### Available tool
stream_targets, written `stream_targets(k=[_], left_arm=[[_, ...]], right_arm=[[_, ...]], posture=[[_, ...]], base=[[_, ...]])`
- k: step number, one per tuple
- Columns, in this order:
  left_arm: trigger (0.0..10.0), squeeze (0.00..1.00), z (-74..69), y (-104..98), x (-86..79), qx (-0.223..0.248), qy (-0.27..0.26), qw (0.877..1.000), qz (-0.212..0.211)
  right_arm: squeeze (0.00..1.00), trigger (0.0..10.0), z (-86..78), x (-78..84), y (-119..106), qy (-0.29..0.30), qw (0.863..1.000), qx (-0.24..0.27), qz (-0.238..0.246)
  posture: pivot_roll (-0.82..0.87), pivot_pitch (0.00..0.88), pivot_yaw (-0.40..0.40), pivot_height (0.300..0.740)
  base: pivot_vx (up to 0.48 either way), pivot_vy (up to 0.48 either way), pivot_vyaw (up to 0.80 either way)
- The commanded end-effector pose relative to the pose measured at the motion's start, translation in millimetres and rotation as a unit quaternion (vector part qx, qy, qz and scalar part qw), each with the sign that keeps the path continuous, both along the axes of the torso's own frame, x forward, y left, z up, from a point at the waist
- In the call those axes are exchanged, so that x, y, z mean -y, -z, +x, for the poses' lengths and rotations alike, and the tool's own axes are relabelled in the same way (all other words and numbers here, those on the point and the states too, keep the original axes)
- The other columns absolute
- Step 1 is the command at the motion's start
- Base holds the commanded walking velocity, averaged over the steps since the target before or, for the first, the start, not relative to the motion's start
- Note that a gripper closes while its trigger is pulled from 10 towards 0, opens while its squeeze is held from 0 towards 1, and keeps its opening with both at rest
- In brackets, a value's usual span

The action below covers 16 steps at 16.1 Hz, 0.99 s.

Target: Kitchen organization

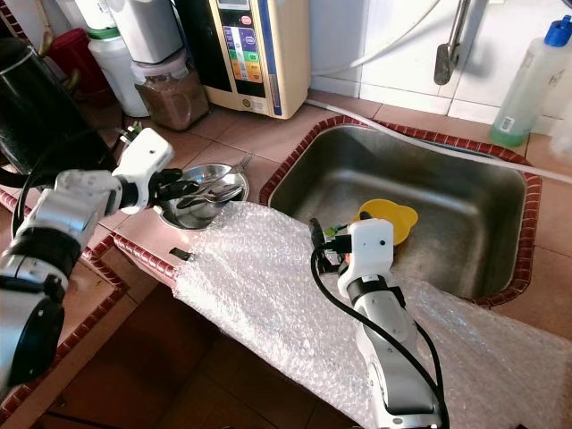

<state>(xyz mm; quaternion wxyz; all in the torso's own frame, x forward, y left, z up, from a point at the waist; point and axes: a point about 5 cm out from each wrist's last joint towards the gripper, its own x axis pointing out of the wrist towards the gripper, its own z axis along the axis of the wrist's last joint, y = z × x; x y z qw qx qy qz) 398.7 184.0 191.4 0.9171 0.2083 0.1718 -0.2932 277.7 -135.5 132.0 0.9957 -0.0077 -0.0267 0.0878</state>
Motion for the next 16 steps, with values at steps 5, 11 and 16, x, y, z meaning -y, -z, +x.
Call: stream_targets(k=[5, 11, 16], left_arm=[[10.0, 1.0, 2.0, 4, 7.7, -0.022, 0.016, 0.999, 0.033], [10.0, 1.0, 5.0, 1, 9.9, -0.006, 0.017, 0.997, 0.07], [10.0, 1.0, 4.1, 0, 1.8, -0.018, 0.028, 0.993, 0.114]], right_arm=[[0.0, 10.0, -0.7, -5.3, 3, -0.006, 1.0, -0.005, 0.0], [0.0, 10.0, -3.1, -5.0, 4, -0.003, 1.0, -0.008, -0.001], [0.0, 10.0, -3.4, -4.9, 5, -0.002, 1.0, -0.009, -0.001]], posture=[[-0.15, 0.075, 0.145, 0.74], [-0.16, 0.081, 0.154, 0.74], [-0.16, 0.081, 0.157, 0.74]], base=[[0.0, 0.0, 0.0], [0.0, 0.0, 0.0], [0.0, 0.0, 0.0]])
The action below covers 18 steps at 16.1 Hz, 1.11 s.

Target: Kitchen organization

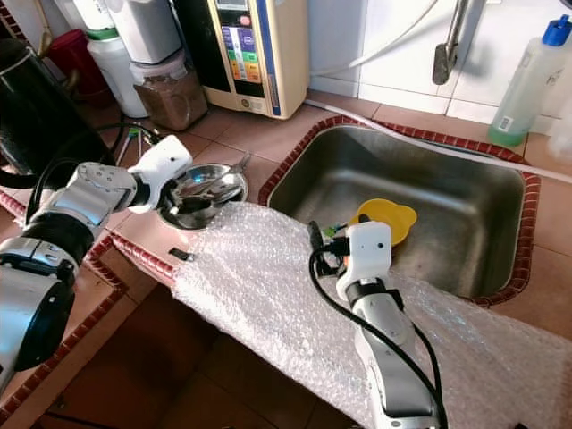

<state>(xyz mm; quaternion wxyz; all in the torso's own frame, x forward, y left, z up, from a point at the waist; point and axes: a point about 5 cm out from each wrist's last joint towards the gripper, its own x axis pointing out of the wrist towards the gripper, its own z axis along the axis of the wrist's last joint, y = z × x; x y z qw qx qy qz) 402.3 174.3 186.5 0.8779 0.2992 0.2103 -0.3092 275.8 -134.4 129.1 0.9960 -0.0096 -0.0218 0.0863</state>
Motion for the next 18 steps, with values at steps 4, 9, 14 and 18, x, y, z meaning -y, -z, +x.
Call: stream_targets(k=[4, 9, 14, 18], left_arm=[[10.0, 1.0, -2.4, 1, -10.4, -0.013, 0.02, 0.998, 0.059], [10.0, 1.0, -3.9, 9, -14.3, -0.013, 0.018, 0.995, 0.097], [10.0, 0.29, 1.3, 0, -21.0, 0.037, -0.02, 0.992, 0.121], [7.8, 0.0, -1.9, 8, -24.1, 0.01, -0.024, 0.993, 0.119]], right_arm=[[0.0, 10.0, -2.0, -4.5, 3, -0.005, 1.0, -0.005, 0.001], [0.0, 10.0, -2.2, -3.7, 3, -0.005, 1.0, -0.006, -0.001], [0.0, 10.0, -4.7, -3.8, 4, -0.005, 1.0, -0.007, -0.002], [0.0, 10.0, -4.4, -3.5, 4, -0.004, 1.0, -0.007, -0.002]], posture=[[-0.16, 0.078, 0.162, 0.74], [-0.17, 0.075, 0.16, 0.74], [-0.17, 0.08, 0.161, 0.74], [-0.17, 0.083, 0.16, 0.74]], base=[[0.0, 0.0, 0.0], [0.0, 0.0, 0.0], [0.0, 0.0, 0.0], [0.0, 0.0, 0.0]])
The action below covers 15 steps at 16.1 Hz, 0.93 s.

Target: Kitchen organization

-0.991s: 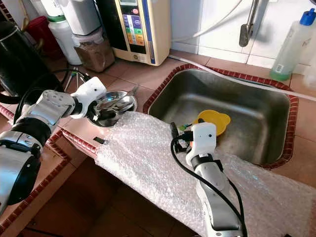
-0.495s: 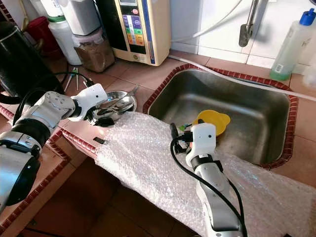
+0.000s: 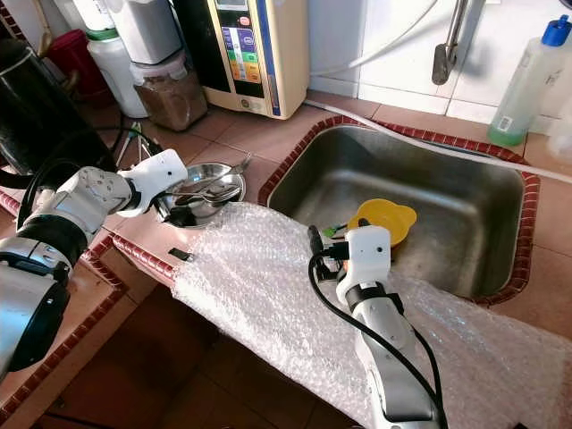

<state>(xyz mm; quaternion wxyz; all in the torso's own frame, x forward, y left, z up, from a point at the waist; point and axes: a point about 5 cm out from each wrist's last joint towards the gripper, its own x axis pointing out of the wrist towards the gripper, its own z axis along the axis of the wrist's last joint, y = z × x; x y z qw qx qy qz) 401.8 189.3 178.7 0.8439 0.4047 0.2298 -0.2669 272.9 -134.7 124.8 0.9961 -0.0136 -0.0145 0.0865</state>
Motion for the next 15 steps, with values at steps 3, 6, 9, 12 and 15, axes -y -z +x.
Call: stream_targets(k=[3, 6, 9, 12, 15], left_arm=[[0.0, 0.0, -8.7, 16, -10.6, -0.063, -0.007, 0.998, -0.01], [0.0, 0.0, -8.3, 16, -6.9, -0.069, -0.023, 0.996, -0.044], [0.0, 0.0, -9.8, 19, -2.6, -0.099, -0.037, 0.99, -0.092], [0.0, 0.0, -12.4, 23, -0.4, -0.122, -0.036, 0.986, -0.11], [0.0, 0.0, -14.9, 26, -0.5, -0.144, -0.037, 0.981, -0.121]], right_arm=[[0.0, 10.0, -2.4, -3.6, 0, -0.003, 1.0, -0.001, 0.002], [0.0, 10.0, -3.1, -1.0, 0, 0.001, 1.0, -0.002, 0.0], [0.0, 10.0, -2.6, -0.7, 0, 0.001, 1.0, -0.001, 0.0], [0.0, 10.0, -2.5, -1.7, 0, 0.002, 1.0, -0.001, 0.001], [0.0, 10.0, -2.6, -2.6, 1, 0.001, 1.0, -0.001, 0.001]], posture=[[-0.18, 0.086, 0.161, 0.74], [-0.18, 0.088, 0.162, 0.74], [-0.18, 0.088, 0.163, 0.74], [-0.17, 0.09, 0.166, 0.74], [-0.17, 0.089, 0.167, 0.74]], base=[[0.0, 0.0, 0.0], [0.0, 0.0, 0.0], [0.0, 0.0, 0.0], [0.0, 0.0, 0.0], [0.0, 0.0, 0.0]])
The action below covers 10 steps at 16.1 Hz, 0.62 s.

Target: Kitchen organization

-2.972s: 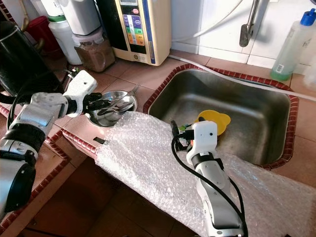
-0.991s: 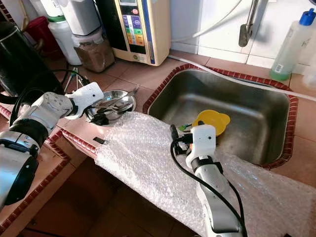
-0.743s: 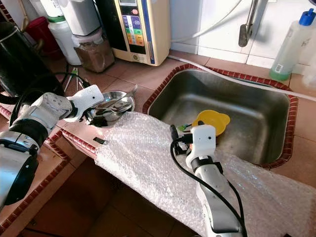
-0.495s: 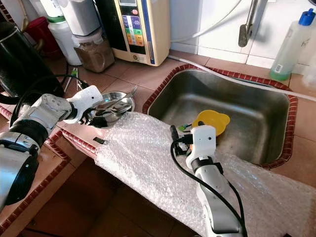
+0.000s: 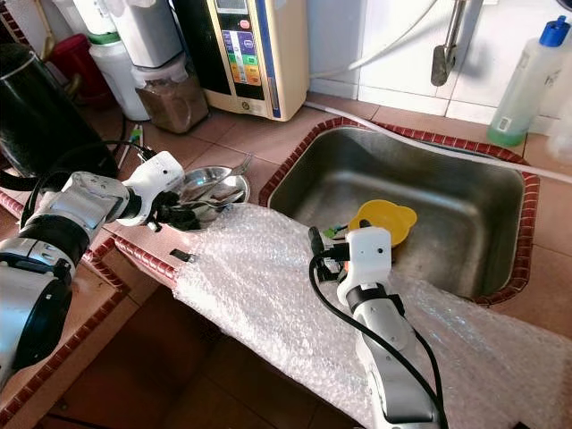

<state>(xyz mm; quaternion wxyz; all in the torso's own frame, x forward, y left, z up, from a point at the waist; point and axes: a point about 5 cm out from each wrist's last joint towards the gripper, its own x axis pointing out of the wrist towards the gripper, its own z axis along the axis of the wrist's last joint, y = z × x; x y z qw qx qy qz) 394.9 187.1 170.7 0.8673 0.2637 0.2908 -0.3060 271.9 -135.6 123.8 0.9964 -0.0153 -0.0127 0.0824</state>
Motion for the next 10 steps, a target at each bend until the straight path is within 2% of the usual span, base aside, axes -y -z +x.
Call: stream_targets(k=[1, 5, 10], left_arm=[[0.0, 0.0, -8.7, 18.3, -2.6, -0.054, 0.003, 0.999, 0.002], [0.0, 0.0, -11.3, 20.4, -0.2, -0.077, 0.024, 0.997, 0.0], [0.0, 0.0, -12.1, 21.5, -1.6, -0.089, 0.006, 0.996, -0.005]], right_arm=[[0.0, 10.0, -1.5, -3.6, -0.2, -0.003, 1.0, 0.0, 0.003], [0.0, 10.0, -0.8, -3.6, 0.2, -0.003, 1.0, 0.001, 0.002], [0.0, 10.0, -1.4, -3.9, 0.4, -0.004, 1.0, 0.0, 0.003]], posture=[[-0.17, 0.09, 0.167, 0.74], [-0.17, 0.09, 0.17, 0.74], [-0.17, 0.088, 0.168, 0.74]], base=[[0.0, 0.0, 0.0], [0.0, 0.0, 0.0], [0.0, 0.0, 0.0]])
